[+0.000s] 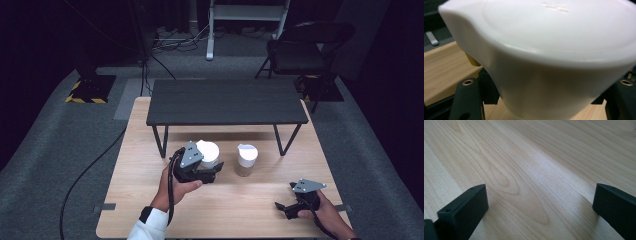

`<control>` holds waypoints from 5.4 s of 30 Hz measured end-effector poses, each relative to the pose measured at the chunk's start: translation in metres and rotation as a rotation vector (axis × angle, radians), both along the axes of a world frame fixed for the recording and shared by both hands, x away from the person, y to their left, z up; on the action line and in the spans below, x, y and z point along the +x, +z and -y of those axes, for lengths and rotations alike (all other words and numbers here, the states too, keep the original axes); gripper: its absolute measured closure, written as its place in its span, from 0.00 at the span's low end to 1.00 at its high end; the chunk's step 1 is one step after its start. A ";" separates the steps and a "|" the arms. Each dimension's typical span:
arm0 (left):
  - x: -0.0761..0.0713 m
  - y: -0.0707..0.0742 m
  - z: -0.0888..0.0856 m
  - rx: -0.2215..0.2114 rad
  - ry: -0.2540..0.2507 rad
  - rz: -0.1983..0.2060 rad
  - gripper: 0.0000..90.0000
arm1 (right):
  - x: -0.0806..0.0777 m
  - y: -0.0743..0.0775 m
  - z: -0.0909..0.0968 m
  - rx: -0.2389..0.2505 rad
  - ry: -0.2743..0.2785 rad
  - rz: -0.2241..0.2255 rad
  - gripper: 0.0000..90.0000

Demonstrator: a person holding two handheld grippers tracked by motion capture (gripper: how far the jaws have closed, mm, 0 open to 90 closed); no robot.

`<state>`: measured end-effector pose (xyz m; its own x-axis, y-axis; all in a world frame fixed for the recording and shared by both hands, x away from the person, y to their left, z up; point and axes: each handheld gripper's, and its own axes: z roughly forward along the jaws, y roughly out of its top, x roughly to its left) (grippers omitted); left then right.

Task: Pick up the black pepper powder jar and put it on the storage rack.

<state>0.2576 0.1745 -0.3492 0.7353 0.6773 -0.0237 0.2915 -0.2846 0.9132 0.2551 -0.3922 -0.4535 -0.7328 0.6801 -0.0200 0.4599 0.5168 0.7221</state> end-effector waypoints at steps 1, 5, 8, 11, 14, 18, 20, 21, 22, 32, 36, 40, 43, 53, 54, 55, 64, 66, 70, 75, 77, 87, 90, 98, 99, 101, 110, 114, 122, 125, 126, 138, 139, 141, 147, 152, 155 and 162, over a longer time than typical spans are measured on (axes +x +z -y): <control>0.000 0.000 0.000 0.000 0.000 0.000 0.34 | 0.000 0.000 0.000 0.000 0.000 0.000 0.00; 0.003 0.007 0.000 -0.006 0.000 0.011 0.34 | 0.000 0.000 0.000 0.000 0.000 0.000 0.00; 0.005 0.013 0.001 -0.005 0.001 0.022 0.34 | 0.000 0.000 0.000 0.000 0.000 0.000 0.00; 0.008 0.016 0.000 -0.025 -0.002 0.020 0.34 | 0.000 0.000 0.000 0.000 0.000 0.000 0.00; 0.012 0.022 0.003 -0.017 0.000 0.026 0.34 | 0.000 0.000 0.000 0.000 0.000 0.000 0.00; 0.019 0.033 0.005 -0.007 -0.001 0.036 0.34 | 0.000 0.000 0.000 0.000 0.000 0.000 0.00; 0.023 0.042 0.007 -0.003 0.004 0.047 0.34 | 0.000 0.000 0.000 0.000 0.002 0.000 0.00; 0.025 0.046 0.007 -0.006 0.005 0.051 0.34 | 0.001 0.000 0.000 0.000 0.003 0.000 0.00; 0.028 0.050 0.007 -0.012 0.003 0.054 0.34 | 0.001 0.000 0.000 0.000 0.003 0.001 0.00; 0.046 0.079 0.016 -0.010 0.019 0.085 0.34 | 0.001 0.000 0.000 0.000 0.003 0.001 0.00; 0.052 0.086 0.016 -0.017 0.035 0.092 0.34 | 0.001 0.000 0.000 0.000 0.003 0.001 0.00; 0.057 0.093 0.016 -0.027 0.046 0.105 0.34 | 0.001 0.000 0.000 -0.001 0.004 0.001 0.00; 0.062 0.099 0.020 -0.020 0.056 0.114 0.34 | 0.001 0.000 0.000 -0.001 0.003 0.001 0.00; 0.076 0.107 0.025 -0.016 0.095 0.129 0.34 | 0.001 0.000 0.000 0.000 0.004 0.001 0.00; 0.077 0.108 0.026 -0.012 0.098 0.130 0.34 | 0.001 0.000 0.000 0.000 0.003 0.001 0.00; 0.078 0.109 0.027 -0.008 0.107 0.134 0.34 | 0.001 0.000 0.000 0.000 0.003 0.001 0.00; 0.086 0.105 0.031 -0.025 0.140 0.140 0.34 | 0.001 0.000 0.000 -0.001 0.005 0.001 0.00; 0.089 0.103 0.033 -0.023 0.146 0.137 0.34 | 0.001 0.000 0.000 -0.001 0.005 0.001 0.00; 0.094 0.098 0.039 -0.012 0.158 0.125 0.34 | 0.001 0.000 0.000 -0.001 0.004 0.000 0.00; 0.101 0.092 0.042 -0.017 0.167 0.112 0.34 | 0.001 0.000 0.000 -0.001 0.004 0.000 0.00; 0.102 0.091 0.045 -0.007 0.170 0.109 0.34 | 0.001 0.000 0.000 -0.001 0.004 0.001 0.00; 0.107 0.080 0.041 -0.044 0.178 0.090 0.34 | 0.001 0.000 0.000 -0.001 0.004 0.001 0.00; 0.108 0.076 0.039 -0.063 0.176 0.091 0.34 | 0.001 0.000 0.000 -0.001 0.004 0.001 0.00; 0.111 0.077 0.036 -0.070 0.164 0.069 0.29 | 0.001 0.000 0.000 -0.001 0.004 0.001 0.00; 0.111 0.078 0.038 -0.051 0.171 0.071 0.26 | 0.001 0.000 0.000 -0.001 0.004 0.001 0.00; 0.113 0.080 0.037 -0.039 0.156 0.054 0.19 | 0.001 0.000 0.000 -0.001 0.004 0.001 0.00; 0.107 0.087 0.040 0.001 0.176 0.056 0.02 | 0.001 0.000 0.000 -0.002 0.004 0.001 0.00; 0.103 0.089 0.038 0.008 0.178 0.070 0.01 | 0.001 0.000 0.000 -0.002 0.004 0.001 0.00; 0.092 0.093 0.032 0.022 0.168 0.096 0.01 | 0.002 0.000 0.000 -0.002 0.004 0.001 0.00; 0.086 0.095 0.031 0.042 0.161 0.108 0.01 | 0.001 0.000 0.000 -0.002 0.003 0.000 0.00; 0.083 0.095 0.031 0.052 0.163 0.119 0.01 | 0.001 0.000 0.000 -0.002 0.003 0.000 0.00; 0.053 0.098 0.019 0.104 0.120 0.148 0.01 | 0.001 0.000 -0.001 -0.002 0.001 -0.001 0.00; 0.050 0.097 0.018 0.109 0.115 0.154 0.01 | 0.001 0.000 -0.001 -0.002 0.000 -0.001 0.00; 0.045 0.095 0.017 0.117 0.112 0.159 0.01 | 0.001 0.000 -0.001 -0.002 0.000 -0.001 0.00; 0.030 0.087 0.010 0.126 0.091 0.169 0.01 | 0.001 0.000 -0.001 -0.001 0.000 -0.002 0.00; 0.019 0.076 0.006 0.135 0.074 0.164 0.01 | 0.001 0.000 -0.001 -0.002 0.000 -0.001 0.00; 0.014 0.071 0.005 0.150 0.065 0.161 0.01 | 0.001 0.000 -0.001 -0.002 0.000 -0.001 0.00; 0.002 0.062 -0.001 0.163 0.055 0.158 0.01 | 0.001 0.000 -0.001 -0.002 -0.001 -0.001 0.00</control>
<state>0.2592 0.1751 -0.2874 0.6830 0.7022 0.2013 0.1681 -0.4193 0.8922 0.2561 -0.3911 -0.4533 -0.7319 0.6811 -0.0211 0.4611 0.5178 0.7206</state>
